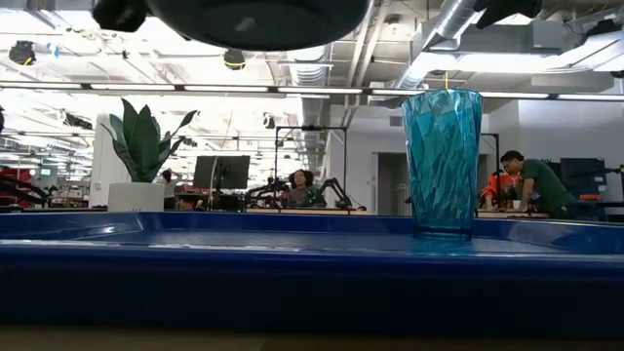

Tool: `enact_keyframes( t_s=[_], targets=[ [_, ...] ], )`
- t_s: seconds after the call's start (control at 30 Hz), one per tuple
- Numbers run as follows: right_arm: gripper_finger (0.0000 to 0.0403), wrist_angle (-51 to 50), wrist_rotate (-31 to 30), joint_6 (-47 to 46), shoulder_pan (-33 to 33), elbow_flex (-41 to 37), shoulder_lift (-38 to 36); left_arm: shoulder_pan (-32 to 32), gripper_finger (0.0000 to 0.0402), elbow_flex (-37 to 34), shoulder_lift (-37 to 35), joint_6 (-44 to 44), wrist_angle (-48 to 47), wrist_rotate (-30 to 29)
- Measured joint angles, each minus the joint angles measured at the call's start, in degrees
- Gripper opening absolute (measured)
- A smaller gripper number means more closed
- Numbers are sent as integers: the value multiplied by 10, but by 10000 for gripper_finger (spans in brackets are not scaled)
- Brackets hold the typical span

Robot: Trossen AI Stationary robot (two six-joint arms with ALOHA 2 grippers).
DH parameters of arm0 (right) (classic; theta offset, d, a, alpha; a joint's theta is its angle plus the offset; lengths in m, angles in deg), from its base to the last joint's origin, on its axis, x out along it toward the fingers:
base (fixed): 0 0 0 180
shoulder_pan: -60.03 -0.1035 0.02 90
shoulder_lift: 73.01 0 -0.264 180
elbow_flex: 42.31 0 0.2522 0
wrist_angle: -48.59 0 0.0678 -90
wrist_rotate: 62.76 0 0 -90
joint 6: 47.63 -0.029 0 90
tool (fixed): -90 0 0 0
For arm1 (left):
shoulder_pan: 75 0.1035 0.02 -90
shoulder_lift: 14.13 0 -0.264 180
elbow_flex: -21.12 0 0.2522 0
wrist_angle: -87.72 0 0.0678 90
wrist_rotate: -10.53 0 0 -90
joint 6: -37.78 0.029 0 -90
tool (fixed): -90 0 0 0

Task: Pick and place plate/cup/fork/spoon on tray
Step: Put the blue plate on the blue tray to the bottom of the blue cup

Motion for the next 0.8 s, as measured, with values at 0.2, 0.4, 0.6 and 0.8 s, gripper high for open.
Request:
enact_keyframes(
  t_s=[0.2, 0.4, 0.6, 0.8],
  targets=[
    [214, 10, 0, 2, 0, 0, 0, -112, 0, -32, 47, -113, 6, 11],
    [214, 10, 0, 2, 0, 0, 0, -142, 0, -79, 107, -152, 75, 24],
    [214, 9, 1, 2, 0, 0, 0, -142, 0, -88, 173, -149, 117, 41],
    [214, 8, 2, 13, 0, 0, 0, -142, 0, -88, 224, -143, 160, 67]
  ],
)
